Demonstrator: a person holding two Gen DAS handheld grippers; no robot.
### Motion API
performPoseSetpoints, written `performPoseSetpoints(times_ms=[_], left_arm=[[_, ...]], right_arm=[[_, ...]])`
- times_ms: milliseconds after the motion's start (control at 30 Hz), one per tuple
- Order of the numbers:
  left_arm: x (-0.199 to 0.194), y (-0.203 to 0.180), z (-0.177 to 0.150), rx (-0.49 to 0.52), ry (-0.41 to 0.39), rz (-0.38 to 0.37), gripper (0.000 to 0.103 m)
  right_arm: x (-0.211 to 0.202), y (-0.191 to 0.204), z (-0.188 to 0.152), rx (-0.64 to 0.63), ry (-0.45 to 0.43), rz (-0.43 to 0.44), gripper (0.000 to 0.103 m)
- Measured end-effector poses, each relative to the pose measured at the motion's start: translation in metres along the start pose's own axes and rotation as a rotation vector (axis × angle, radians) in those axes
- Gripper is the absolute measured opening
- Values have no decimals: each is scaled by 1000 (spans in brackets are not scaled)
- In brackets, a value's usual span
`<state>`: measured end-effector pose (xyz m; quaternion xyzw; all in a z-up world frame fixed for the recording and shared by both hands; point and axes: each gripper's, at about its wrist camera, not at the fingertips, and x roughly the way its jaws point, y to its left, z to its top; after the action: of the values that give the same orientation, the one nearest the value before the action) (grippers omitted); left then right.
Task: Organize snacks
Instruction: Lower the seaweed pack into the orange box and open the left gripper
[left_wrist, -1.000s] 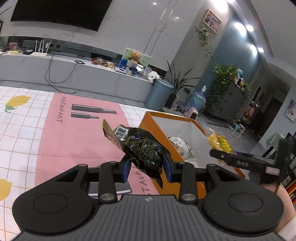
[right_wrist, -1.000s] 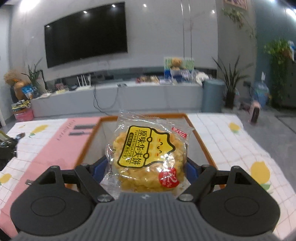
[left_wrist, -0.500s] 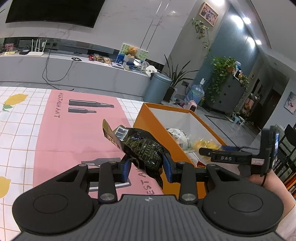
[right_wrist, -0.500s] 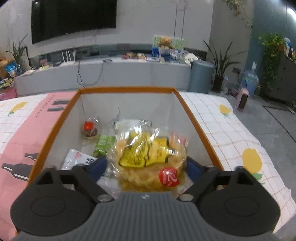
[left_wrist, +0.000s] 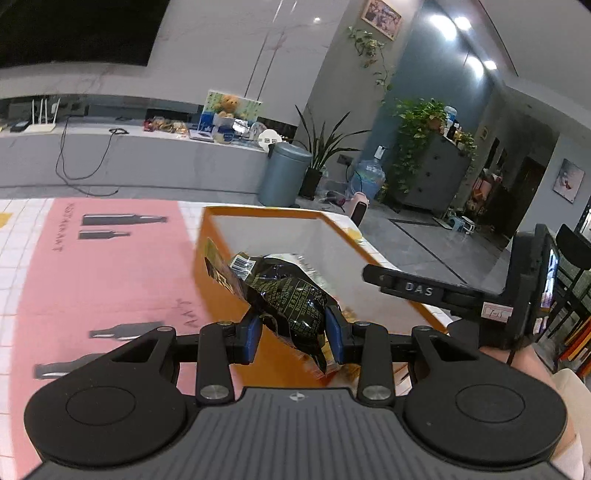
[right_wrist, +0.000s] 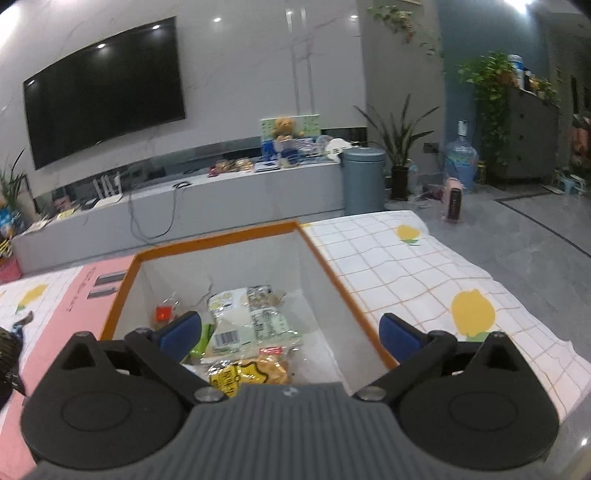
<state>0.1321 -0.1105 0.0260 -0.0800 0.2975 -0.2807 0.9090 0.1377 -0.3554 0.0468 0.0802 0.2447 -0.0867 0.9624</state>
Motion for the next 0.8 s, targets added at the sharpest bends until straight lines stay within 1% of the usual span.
performPoseSetpoints(times_ms=[100,167,233,333,467,633,667,800], left_arm=[[19,-19,-2,8,11,-15,41],[31,-31,-4,39,15,-10,41],[46,-44,-8,77,34,-14,41],[62,-55,-15,101,70,-7,41],[79,-62,-23,122,104,30,41],[89,-56,-30,112,120,87,41],[87,-57,-29,126,108,89,41],[87,-57,-29,148,106,91,41]], right_arm=[[-4,-8,1,51,-21,16,100],[-6,-12,3,88,-35,32,100],[-6,-15,5,112,-47,48,100],[-7,-18,8,149,-63,64,100],[-5,-22,10,183,-72,94,100],[-3,-24,10,185,-67,95,100],[-3,-25,10,189,-69,94,100],[-5,-28,9,220,-72,109,100]])
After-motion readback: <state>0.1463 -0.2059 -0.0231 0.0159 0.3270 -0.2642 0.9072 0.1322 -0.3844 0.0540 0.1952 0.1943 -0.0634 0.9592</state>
